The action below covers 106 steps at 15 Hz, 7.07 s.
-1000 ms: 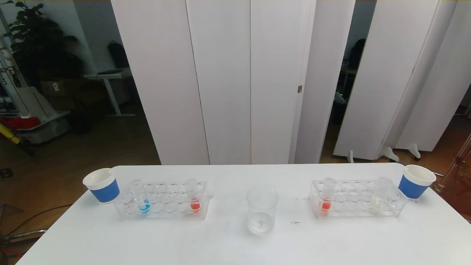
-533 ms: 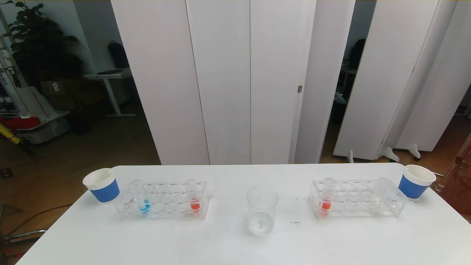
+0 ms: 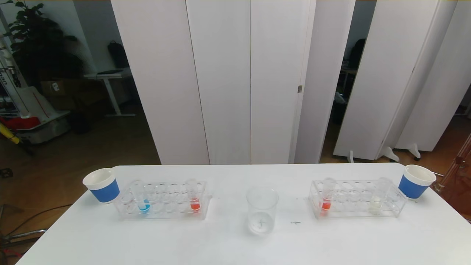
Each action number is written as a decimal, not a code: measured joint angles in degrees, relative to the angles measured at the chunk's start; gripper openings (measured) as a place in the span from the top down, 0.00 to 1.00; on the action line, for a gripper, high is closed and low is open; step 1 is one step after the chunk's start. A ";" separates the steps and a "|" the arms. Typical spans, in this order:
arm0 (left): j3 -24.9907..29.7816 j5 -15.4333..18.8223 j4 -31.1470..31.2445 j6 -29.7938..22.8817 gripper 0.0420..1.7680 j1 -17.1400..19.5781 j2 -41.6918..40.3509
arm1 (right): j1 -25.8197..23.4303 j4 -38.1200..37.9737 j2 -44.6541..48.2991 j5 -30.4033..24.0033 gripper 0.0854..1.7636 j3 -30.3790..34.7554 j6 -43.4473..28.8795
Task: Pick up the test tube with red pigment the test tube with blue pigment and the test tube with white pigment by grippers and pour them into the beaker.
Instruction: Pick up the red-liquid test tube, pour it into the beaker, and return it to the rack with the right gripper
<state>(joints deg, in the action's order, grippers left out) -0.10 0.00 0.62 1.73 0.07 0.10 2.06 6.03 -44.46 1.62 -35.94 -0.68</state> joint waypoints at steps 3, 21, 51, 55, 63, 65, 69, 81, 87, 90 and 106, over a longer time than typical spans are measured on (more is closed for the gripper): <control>0.00 0.00 0.00 0.00 0.01 0.00 0.00 | 3.74 8.57 -9.42 -0.55 0.01 2.04 -0.46; 0.00 0.00 -0.02 0.02 0.01 0.00 0.00 | 18.41 39.14 -41.03 -0.24 0.01 18.49 -2.07; 0.00 0.00 0.00 0.02 0.01 0.00 0.00 | 21.09 60.00 -66.38 6.61 0.01 11.96 -3.19; 0.00 0.00 0.00 0.02 0.01 0.00 0.00 | 21.11 60.97 -67.26 6.58 0.01 11.58 -3.17; 0.02 0.00 0.00 0.00 0.01 0.00 0.00 | 21.47 60.42 -68.58 6.34 0.72 10.73 -4.44; 0.02 0.00 0.00 0.02 0.01 0.00 0.00 | 21.81 60.36 -68.69 6.39 0.70 10.42 -5.38; 0.02 0.00 -0.02 0.02 0.01 0.00 0.00 | 22.60 60.36 -68.80 6.42 0.70 10.29 -5.51; 0.00 0.00 0.00 0.02 0.01 0.00 0.00 | 22.71 60.37 -68.85 6.14 0.70 10.29 -5.62; 0.00 0.00 0.00 0.02 0.01 0.00 0.00 | 22.49 59.67 -67.80 6.06 0.70 10.12 -5.66; 0.00 0.00 -0.02 0.02 0.01 -0.02 0.00 | 22.05 60.06 -66.01 5.79 0.70 10.14 -5.60; 0.00 0.00 0.00 0.02 0.01 0.00 0.00 | 18.27 44.13 -54.27 2.80 0.70 -1.33 -5.57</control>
<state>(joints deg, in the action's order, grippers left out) -0.10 0.00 0.62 1.76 0.07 0.10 20.33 50.16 -98.73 4.43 -37.27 -6.25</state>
